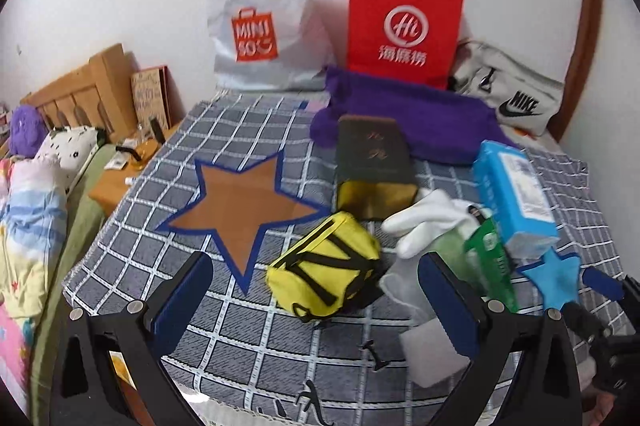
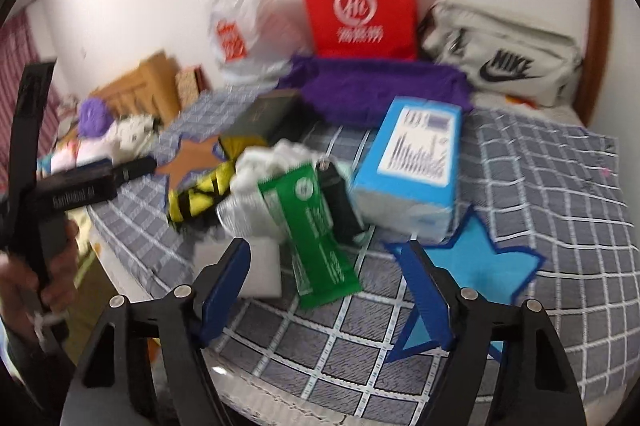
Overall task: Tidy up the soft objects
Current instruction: 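Grasp the green sachet with the right tool while the left tool grasps the yellow pouch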
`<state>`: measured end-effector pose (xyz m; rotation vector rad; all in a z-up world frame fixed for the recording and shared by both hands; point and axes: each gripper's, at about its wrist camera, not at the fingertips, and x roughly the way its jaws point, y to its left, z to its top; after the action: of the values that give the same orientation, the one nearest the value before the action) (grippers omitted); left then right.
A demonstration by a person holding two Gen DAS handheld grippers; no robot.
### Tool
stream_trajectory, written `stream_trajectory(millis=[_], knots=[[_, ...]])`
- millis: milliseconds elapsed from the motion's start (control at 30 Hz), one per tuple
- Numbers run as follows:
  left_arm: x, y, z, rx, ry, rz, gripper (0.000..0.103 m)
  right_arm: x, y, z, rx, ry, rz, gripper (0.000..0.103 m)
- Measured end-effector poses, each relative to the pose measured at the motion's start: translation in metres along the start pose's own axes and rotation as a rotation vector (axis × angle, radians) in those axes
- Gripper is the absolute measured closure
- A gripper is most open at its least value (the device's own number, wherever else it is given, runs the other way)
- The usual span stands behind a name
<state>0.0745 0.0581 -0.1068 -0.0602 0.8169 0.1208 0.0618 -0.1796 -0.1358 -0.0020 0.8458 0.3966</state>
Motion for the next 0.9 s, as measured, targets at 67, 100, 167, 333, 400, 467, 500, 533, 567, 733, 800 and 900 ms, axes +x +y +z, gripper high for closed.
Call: stream_trajectory(millis=[67,100,167,333,400,467,500,533,567,733,800,900], knots=[[0.011,0.005,-0.002,-0.009,0.018,0.004,0.0,0.017,0.0,-0.004,-0.011,0.029,-0.002,0.031],[0.015,0.007,-0.002,-0.013,0.025,0.005,0.0,0.023,-0.001,-0.005,-0.01,0.048,0.011,0.039],[0.023,0.011,-0.003,-0.023,0.044,0.008,0.0,0.038,-0.002,-0.006,-0.011,0.082,0.032,0.048],[0.035,0.019,-0.004,-0.035,0.067,0.003,0.0,0.058,-0.001,-0.002,-0.032,0.123,0.03,0.048],[0.038,0.022,-0.004,-0.038,0.072,-0.002,0.0,0.062,0.0,0.0,-0.04,0.126,0.039,0.045],[0.042,0.024,-0.004,-0.039,0.075,-0.005,0.0,0.068,0.001,0.002,-0.053,0.135,0.038,0.041],[0.043,0.025,-0.004,-0.039,0.077,-0.008,0.0,0.071,0.002,0.003,-0.061,0.14,0.037,0.04],[0.044,0.026,-0.004,-0.038,0.08,-0.013,0.0,0.076,0.003,0.004,-0.072,0.151,0.037,0.04],[0.045,0.027,-0.004,-0.039,0.083,-0.018,0.0,0.079,0.004,0.006,-0.075,0.16,0.037,0.04],[0.053,0.029,-0.005,-0.037,0.101,-0.016,0.0,0.095,0.007,0.006,-0.087,0.189,0.05,0.053],[0.055,0.029,-0.006,-0.033,0.108,-0.015,0.0,0.091,0.006,0.004,-0.1,0.19,0.05,0.06],[0.057,0.028,-0.007,-0.022,0.112,-0.007,0.0,0.076,0.0,0.003,-0.085,0.176,0.067,0.062]])
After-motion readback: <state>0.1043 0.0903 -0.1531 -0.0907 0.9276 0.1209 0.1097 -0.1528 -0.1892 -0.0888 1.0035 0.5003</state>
